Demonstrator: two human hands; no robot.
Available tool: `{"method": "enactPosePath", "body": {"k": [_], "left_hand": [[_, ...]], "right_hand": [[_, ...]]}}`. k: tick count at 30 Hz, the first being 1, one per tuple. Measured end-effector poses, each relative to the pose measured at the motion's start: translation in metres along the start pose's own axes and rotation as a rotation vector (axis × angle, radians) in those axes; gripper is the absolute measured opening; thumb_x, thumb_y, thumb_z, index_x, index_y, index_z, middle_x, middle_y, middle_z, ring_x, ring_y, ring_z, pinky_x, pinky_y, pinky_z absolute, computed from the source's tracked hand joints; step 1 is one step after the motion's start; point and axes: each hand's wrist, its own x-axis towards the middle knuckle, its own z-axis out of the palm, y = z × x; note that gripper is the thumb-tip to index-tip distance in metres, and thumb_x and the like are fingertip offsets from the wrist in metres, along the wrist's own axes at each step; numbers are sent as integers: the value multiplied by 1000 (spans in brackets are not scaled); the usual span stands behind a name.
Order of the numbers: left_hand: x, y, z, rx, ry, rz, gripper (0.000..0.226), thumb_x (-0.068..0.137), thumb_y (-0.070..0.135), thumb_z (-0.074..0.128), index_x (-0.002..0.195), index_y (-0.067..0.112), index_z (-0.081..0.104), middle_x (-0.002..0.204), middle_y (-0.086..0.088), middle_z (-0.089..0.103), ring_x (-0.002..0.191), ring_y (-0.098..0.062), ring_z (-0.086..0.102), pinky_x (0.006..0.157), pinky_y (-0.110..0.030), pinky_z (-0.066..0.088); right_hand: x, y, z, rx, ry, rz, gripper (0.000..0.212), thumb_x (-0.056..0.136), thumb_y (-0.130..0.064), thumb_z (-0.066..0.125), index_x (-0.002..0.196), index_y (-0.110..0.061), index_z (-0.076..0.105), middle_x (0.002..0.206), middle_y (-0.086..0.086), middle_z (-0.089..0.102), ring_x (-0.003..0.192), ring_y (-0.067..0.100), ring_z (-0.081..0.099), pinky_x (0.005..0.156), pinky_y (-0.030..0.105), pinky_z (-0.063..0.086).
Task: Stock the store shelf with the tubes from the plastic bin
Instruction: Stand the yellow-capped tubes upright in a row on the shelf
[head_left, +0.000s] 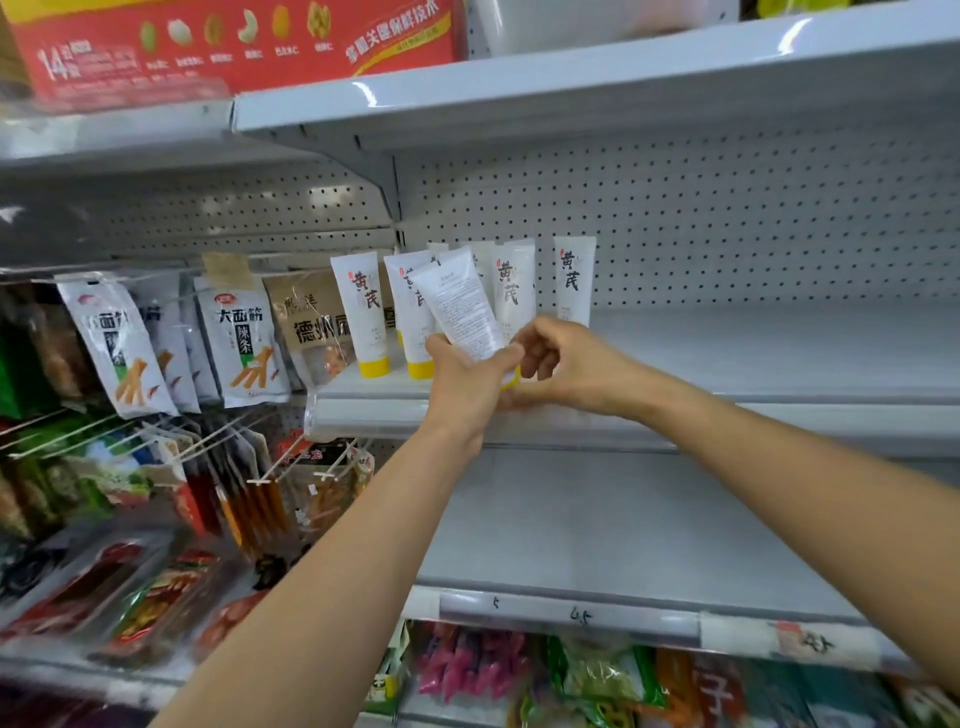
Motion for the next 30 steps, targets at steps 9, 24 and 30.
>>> {"method": "enactPosePath", "body": {"k": [9, 24, 30], "left_hand": [[-9, 5, -5, 79, -163, 48, 44, 85, 19, 69, 116, 13, 38, 115, -6, 61, 100, -15, 63, 89, -34, 54], [-7, -16, -33, 859, -155, 466, 22, 89, 27, 60, 109, 19, 59, 106, 5, 63, 96, -17, 58, 85, -42, 49], [-5, -16, -31, 855, -157, 417, 21, 89, 28, 60, 108, 21, 59, 106, 7, 62, 96, -14, 57, 86, -40, 49]], "right_hand": [[-6, -1, 12, -41, 144, 4, 58, 62, -52, 77, 104, -17, 58, 95, -3, 68, 86, 15, 67, 76, 41, 57], [22, 47, -25, 1, 233, 358, 37, 71, -15, 79, 103, -15, 61, 105, 4, 68, 96, 20, 65, 90, 38, 53], [33, 53, -23, -2, 210, 366, 39, 71, -10, 77, 107, -13, 60, 107, 7, 68, 99, 23, 64, 93, 41, 52]]}}
